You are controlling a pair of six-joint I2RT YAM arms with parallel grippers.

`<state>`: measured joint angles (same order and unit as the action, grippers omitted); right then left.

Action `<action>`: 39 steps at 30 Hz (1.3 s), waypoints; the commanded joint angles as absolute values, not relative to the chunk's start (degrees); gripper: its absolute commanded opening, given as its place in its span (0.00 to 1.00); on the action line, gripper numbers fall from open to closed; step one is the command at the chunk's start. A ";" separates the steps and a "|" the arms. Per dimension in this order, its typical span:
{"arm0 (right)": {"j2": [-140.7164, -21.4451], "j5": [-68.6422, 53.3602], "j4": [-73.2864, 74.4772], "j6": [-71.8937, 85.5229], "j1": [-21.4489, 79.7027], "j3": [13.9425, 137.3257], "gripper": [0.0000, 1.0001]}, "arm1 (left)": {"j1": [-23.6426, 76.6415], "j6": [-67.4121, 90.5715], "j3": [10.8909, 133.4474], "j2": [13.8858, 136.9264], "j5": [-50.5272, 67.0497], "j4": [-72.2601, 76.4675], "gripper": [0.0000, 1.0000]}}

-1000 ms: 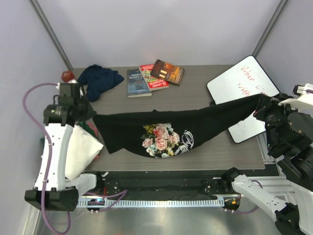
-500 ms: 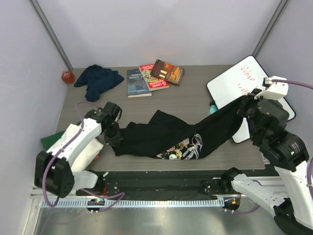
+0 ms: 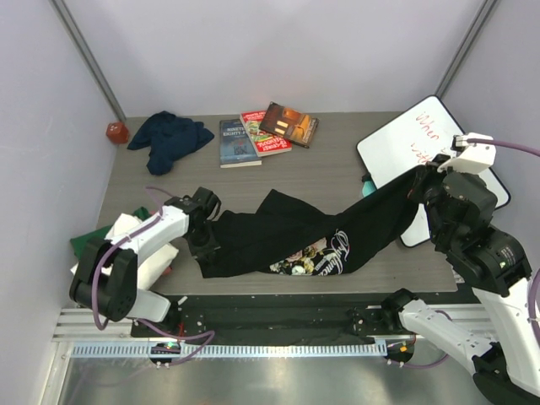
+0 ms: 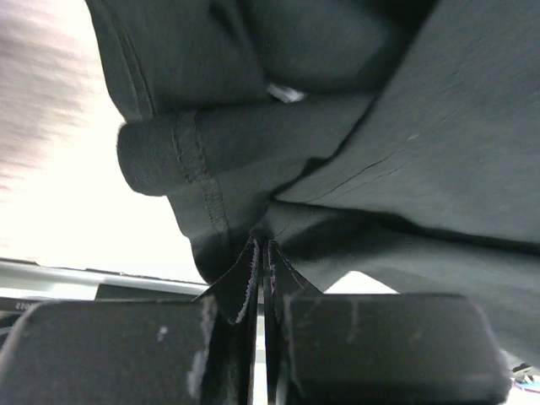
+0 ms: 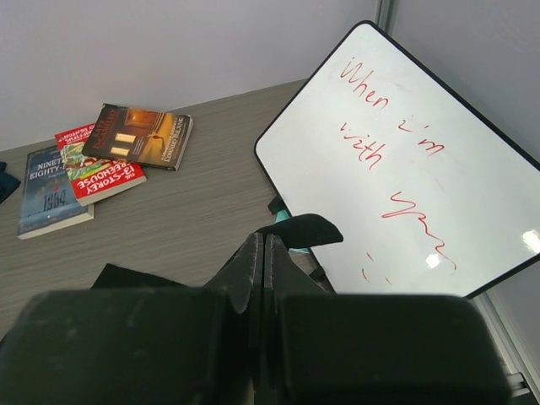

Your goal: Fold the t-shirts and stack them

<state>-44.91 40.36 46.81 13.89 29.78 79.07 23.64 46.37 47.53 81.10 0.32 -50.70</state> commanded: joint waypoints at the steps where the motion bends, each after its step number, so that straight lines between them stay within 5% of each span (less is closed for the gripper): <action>1: -45.17 40.52 42.54 14.06 29.71 78.31 0.01 | 24.70 49.04 46.06 77.79 1.41 -50.53 0.00; 8: -44.91 39.38 41.48 15.12 29.71 76.73 0.01 | 24.87 49.39 44.56 75.85 0.53 -51.06 0.00; 12: -44.04 39.90 41.57 14.77 29.71 76.47 0.01 | 24.87 48.78 47.89 72.69 -2.87 -56.31 0.34; 18: -43.42 40.34 41.48 14.85 29.71 76.11 0.01 | 24.79 46.68 61.42 66.80 -12.73 -63.28 0.59; 22: -43.77 39.64 41.57 15.21 29.71 76.46 0.01 | 24.61 45.26 61.53 70.13 -11.52 -61.62 0.58; 26: -43.24 40.08 41.57 14.77 29.71 76.12 0.01 | 24.61 45.88 56.27 71.98 -3.97 -54.34 0.28; 31: -42.72 40.17 41.66 15.03 29.71 74.62 0.01 | 24.70 47.72 48.17 71.81 -0.18 -50.45 0.06; 39: -43.07 38.06 41.13 17.75 29.71 71.90 0.01 | 25.66 49.22 41.40 69.52 1.93 -48.96 0.02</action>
